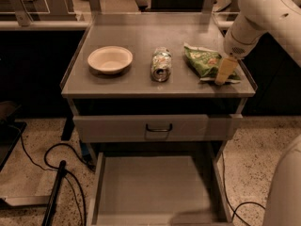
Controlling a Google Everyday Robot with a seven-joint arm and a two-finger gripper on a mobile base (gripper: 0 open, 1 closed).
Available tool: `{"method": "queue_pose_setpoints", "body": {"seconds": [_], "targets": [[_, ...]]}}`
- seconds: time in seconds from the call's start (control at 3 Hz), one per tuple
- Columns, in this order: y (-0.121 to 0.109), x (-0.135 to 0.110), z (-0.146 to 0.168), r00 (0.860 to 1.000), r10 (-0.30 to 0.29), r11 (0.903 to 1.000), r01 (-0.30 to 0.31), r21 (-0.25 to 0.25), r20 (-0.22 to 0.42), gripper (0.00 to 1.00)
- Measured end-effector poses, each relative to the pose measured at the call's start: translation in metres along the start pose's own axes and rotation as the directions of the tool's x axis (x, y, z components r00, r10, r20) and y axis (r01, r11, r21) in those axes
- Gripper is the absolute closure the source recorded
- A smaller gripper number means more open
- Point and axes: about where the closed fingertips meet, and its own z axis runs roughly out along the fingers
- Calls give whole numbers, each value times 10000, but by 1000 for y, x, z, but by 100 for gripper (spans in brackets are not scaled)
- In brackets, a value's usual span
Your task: Place green jalapeno chip bag into middle drawer
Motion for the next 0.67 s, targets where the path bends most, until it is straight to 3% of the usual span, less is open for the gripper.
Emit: {"method": "queue_pose_setpoints", "body": {"seconds": [0.67], "targets": [[0,0,0,10000,0,10000,0,-1,0,66]]}}
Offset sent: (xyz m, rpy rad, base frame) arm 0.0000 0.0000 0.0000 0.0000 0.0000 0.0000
